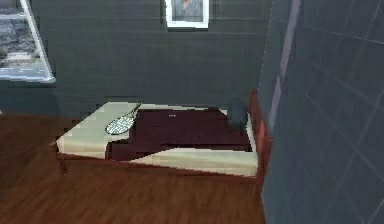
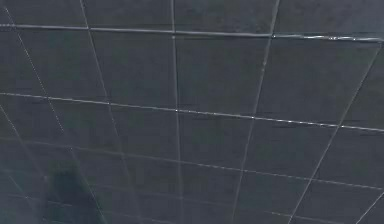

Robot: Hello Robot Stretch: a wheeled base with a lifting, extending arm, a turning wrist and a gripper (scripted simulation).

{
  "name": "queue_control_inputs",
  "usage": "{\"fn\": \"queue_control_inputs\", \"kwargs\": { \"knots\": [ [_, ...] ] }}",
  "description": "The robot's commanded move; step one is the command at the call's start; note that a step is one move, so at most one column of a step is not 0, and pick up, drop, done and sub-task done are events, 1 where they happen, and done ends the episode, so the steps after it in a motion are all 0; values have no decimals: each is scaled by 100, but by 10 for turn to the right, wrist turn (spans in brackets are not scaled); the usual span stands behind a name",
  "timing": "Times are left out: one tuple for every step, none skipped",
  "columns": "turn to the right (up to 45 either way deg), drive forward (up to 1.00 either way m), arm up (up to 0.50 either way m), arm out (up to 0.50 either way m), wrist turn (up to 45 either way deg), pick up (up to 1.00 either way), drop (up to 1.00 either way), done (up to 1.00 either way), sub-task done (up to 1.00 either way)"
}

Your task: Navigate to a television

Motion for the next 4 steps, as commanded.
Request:
{"fn": "queue_control_inputs", "kwargs": {
  "knots": [
    [-450, 0, 0, 0, 0, 0, 0, 0, 0],
    [-450, 0, 0, 0, 0, 0, 0, 0, 0],
    [-240, 0, 0, 0, 0, 0, 0, 0, 0],
    [0, 100, 0, 0, 0, 0, 0, 0, 0]
  ]
}}
